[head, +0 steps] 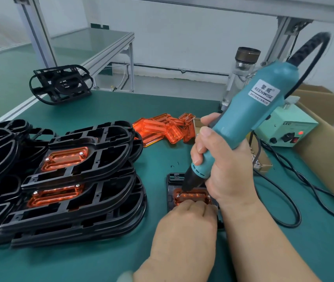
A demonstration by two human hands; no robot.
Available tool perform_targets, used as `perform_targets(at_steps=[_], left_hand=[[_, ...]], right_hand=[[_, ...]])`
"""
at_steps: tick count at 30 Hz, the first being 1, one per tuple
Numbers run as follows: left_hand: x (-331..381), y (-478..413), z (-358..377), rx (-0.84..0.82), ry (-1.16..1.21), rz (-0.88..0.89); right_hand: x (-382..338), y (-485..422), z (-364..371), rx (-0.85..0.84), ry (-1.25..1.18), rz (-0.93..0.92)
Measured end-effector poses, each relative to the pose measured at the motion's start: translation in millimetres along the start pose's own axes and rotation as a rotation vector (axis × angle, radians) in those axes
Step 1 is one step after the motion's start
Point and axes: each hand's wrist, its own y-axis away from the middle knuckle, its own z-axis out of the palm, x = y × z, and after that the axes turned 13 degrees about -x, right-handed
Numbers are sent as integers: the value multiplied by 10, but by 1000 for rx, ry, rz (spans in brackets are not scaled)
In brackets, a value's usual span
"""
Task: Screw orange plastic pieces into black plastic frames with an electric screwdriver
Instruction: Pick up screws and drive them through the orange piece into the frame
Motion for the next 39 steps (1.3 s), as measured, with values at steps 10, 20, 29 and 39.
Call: perform_targets(at_steps=[10, 20, 29, 39], left_hand=[[0, -21, -10, 32, 6, -1], [-7, -10, 1, -42, 6, -13], [-16, -12, -31, -46, 13, -19], [-2, -46, -99, -87, 14, -44]], right_hand=[[38, -84, 83, -316, -17, 58], [25, -49, 5, -240, 13, 27], [35, -47, 21, -281, 12, 24], [46, -10, 11, -189, -14, 35]])
